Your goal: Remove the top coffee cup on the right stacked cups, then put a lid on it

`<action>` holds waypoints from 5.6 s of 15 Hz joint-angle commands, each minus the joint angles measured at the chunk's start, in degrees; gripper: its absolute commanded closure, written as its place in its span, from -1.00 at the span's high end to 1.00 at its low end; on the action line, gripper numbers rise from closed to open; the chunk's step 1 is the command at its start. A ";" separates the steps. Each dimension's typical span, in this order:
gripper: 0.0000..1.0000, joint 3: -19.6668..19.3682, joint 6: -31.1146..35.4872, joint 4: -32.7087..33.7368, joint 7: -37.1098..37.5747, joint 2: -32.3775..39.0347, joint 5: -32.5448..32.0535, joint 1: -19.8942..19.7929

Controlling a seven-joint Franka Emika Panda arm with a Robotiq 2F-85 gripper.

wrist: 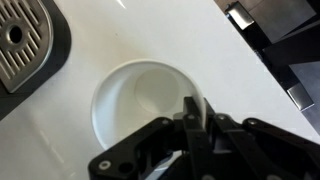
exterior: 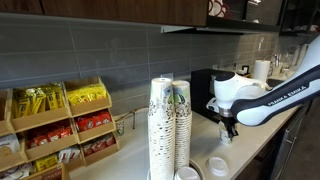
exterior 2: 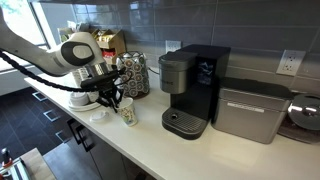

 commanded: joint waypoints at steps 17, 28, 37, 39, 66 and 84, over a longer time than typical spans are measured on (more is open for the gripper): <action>1.00 -4.30 -5.54 0.98 13.47 -5.41 11.35 1.48; 1.00 -3.85 -6.00 0.59 17.21 -8.30 15.22 2.51; 1.00 -3.99 -11.28 -2.11 19.59 -12.69 30.14 7.03; 1.00 -3.93 -9.59 -3.20 19.94 -11.96 32.69 7.67; 1.00 -2.18 12.80 -11.59 16.79 -3.73 36.07 13.37; 1.00 -0.50 19.45 -12.36 19.81 0.71 29.44 10.61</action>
